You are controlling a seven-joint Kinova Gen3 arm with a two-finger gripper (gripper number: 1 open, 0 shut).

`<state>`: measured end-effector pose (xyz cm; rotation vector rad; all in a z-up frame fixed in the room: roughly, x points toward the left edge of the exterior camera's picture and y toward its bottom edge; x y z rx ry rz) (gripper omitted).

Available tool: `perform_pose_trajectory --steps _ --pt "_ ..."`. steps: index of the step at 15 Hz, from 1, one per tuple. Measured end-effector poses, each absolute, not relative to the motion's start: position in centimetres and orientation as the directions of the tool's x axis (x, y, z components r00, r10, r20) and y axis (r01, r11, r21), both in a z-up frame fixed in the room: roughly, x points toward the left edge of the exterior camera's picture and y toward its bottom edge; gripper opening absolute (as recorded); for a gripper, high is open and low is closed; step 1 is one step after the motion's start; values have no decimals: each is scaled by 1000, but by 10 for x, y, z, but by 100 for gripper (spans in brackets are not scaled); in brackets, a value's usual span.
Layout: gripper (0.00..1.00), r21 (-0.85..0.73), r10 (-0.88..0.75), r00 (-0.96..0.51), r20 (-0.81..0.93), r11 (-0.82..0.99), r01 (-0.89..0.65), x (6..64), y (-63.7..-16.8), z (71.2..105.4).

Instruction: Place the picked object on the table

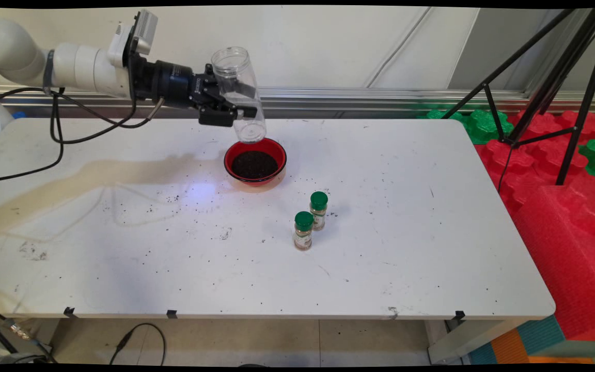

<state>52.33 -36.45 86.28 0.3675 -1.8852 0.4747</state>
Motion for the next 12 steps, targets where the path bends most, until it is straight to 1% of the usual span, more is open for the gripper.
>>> perform_pose_trajectory --steps 6,12 --pt "0 -122 -52 -357 933 886 -448 504 -336 861" --pt "0 -102 -74 -374 924 897 -431 482 -312 842"
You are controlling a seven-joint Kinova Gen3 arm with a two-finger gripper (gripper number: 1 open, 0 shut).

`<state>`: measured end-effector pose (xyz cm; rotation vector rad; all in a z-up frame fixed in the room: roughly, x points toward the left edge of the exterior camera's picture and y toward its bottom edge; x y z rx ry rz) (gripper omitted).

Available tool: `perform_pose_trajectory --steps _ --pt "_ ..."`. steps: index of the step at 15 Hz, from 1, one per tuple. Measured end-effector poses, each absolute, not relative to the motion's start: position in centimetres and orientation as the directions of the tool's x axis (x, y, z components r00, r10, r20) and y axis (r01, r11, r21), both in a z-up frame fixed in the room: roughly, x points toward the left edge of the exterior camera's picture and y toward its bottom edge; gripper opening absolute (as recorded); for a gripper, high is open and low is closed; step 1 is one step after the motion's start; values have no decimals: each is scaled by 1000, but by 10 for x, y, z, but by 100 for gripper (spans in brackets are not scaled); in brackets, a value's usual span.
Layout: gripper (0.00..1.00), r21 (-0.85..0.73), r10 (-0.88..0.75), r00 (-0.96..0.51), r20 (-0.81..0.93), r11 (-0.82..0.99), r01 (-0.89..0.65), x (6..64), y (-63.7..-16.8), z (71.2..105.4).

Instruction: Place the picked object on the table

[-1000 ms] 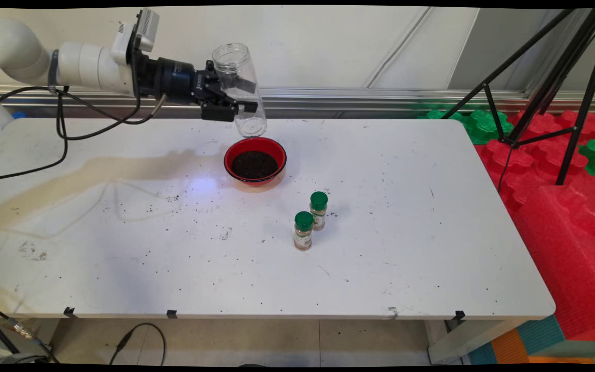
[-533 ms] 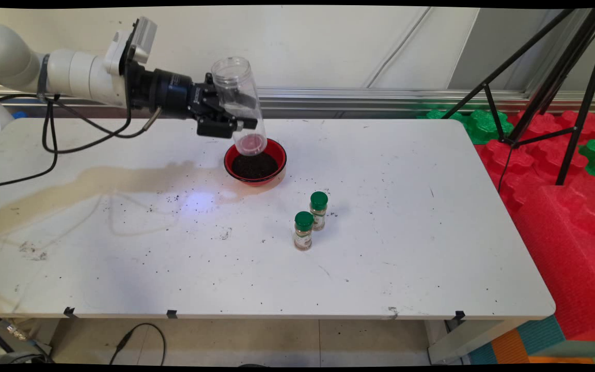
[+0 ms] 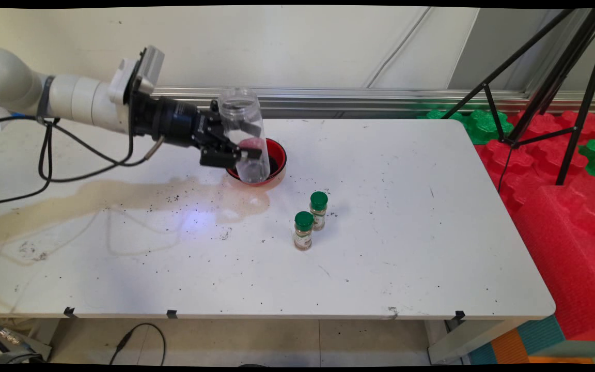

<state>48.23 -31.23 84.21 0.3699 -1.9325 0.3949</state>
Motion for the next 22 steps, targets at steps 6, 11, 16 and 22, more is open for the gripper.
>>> perform_pose_trajectory --steps 6,11,16,22 --pt "0 -75 -108 -386 916 900 -430 467 -296 812" --pt "0 -56 -135 -399 907 900 -431 459 -285 781" --pt "0 -44 -158 -414 897 898 -438 455 -280 753" --pt "0 -39 -176 -427 887 893 -449 452 -283 728"
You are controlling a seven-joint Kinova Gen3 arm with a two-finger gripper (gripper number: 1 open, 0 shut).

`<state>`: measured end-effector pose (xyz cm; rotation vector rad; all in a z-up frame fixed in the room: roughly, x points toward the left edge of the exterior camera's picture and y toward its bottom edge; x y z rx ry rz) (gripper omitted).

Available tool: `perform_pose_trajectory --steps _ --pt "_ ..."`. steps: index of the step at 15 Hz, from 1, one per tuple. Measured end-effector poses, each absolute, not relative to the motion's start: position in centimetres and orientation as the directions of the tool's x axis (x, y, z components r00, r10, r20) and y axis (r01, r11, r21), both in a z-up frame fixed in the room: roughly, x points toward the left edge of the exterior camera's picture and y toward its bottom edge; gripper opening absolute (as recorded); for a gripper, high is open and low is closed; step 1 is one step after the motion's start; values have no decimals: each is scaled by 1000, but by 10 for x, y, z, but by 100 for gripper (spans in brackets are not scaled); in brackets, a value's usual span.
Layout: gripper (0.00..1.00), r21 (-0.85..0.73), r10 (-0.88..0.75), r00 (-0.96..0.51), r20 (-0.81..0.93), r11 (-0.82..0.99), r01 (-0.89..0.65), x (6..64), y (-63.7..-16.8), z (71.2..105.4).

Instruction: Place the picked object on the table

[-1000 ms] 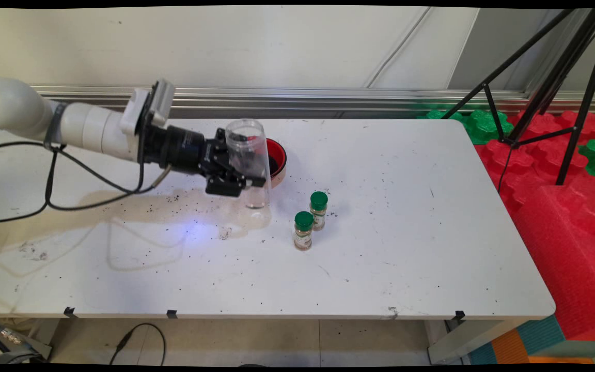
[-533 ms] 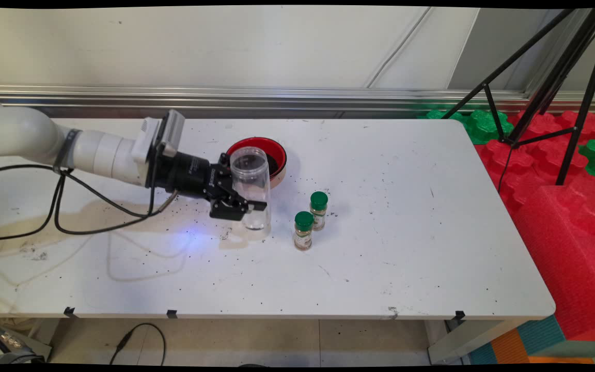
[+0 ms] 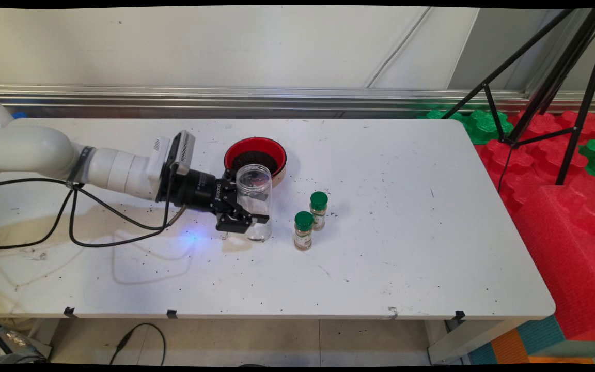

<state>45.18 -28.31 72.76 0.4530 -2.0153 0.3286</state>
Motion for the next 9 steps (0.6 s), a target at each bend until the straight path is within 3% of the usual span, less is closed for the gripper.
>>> perform_pose_trajectory --steps 6,7,9 --pt "0 -35 -188 -435 881 890 -455 451 -284 711" --pt "100 -34 -189 -435 880 890 -455 451 -284 710" --pt "100 -34 -192 -435 880 887 -460 449 -283 707"
